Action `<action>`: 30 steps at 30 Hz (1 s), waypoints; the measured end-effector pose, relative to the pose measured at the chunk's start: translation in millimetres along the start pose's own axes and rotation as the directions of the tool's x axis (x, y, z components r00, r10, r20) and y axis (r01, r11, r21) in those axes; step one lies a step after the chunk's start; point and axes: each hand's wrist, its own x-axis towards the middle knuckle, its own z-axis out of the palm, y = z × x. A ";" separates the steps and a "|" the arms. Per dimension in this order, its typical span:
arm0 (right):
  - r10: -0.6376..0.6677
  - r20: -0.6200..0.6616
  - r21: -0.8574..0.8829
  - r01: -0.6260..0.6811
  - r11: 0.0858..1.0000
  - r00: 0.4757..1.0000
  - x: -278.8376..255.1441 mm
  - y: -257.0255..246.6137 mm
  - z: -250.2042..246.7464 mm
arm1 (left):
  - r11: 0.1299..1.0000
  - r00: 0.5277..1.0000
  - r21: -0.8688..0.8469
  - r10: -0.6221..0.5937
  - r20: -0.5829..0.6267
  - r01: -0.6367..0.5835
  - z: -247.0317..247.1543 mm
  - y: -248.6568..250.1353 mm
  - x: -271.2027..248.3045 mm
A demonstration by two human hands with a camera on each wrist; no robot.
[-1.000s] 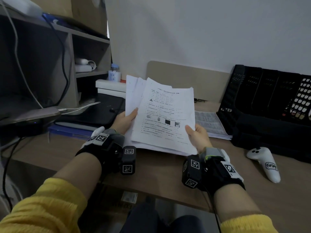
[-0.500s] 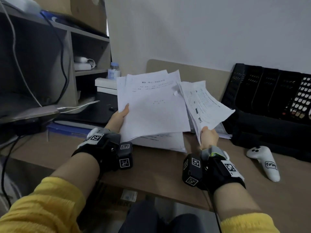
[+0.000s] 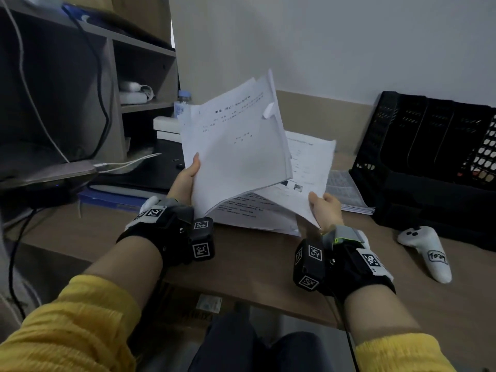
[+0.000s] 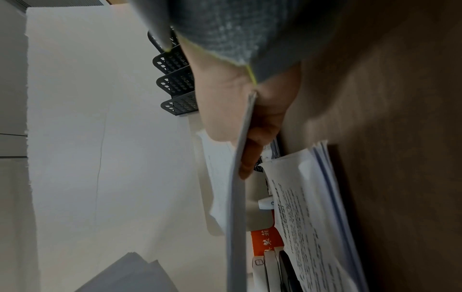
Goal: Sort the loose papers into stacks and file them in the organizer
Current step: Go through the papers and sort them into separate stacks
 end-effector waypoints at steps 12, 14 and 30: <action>0.182 0.209 -0.167 -0.149 0.975 0.961 -0.7 -3.8 9.7 | 1.000 1.000 -0.016 0.022 -0.015 -0.022 0.1 -2.4 5.0; 0.170 0.203 -0.127 -0.147 0.981 0.964 0.6 -2.3 10.3 | 1.000 1.000 -0.011 0.021 -0.015 -0.021 -0.9 -3.1 5.8; 0.042 -0.006 0.182 -0.041 0.982 0.999 7.1 1.1 0.6 | 0.958 0.981 0.261 0.152 -0.120 -0.117 -2.4 -4.7 14.7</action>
